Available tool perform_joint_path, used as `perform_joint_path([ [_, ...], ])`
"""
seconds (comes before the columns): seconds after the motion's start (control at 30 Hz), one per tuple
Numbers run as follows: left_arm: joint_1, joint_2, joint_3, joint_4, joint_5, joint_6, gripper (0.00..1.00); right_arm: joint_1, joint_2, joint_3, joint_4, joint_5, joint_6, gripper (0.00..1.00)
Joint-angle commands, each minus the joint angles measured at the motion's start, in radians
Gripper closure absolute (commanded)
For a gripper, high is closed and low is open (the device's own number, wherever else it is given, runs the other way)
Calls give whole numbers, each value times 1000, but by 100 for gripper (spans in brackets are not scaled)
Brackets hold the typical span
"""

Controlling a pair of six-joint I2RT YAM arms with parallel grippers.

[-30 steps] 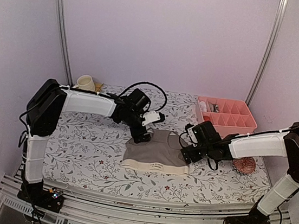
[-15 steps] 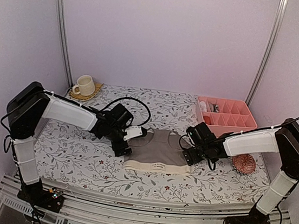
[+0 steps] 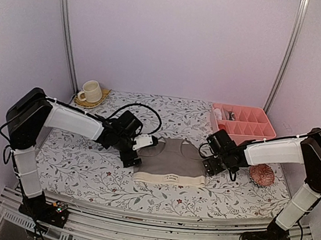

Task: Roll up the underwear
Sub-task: Smooth out the underwear at the center of the board.

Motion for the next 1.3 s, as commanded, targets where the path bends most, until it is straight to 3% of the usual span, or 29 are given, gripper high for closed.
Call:
perform_joint_path([
  [0.0, 5, -54, 67, -65, 52, -19, 1, -6, -50, 15, -14, -27, 5, 1],
  [0.13, 4, -92, 89, -82, 79, -19, 2, -5, -154, 2, 14, -171, 0, 1],
  [0.33, 3, -165, 60, -89, 140, 7, 1, 26, -257, -17, -34, -195, 10, 1],
  [0.67, -42, -121, -27, -79, 157, 33, 1, 111, -200, -28, -123, -246, 30, 1],
  [1.03, -91, -83, -96, -47, 94, 59, 1, 194, -33, 133, -392, -74, 111, 1],
  [1.27, -113, -87, -126, -48, 61, 85, 2, 218, -9, 170, -538, -2, 197, 1],
])
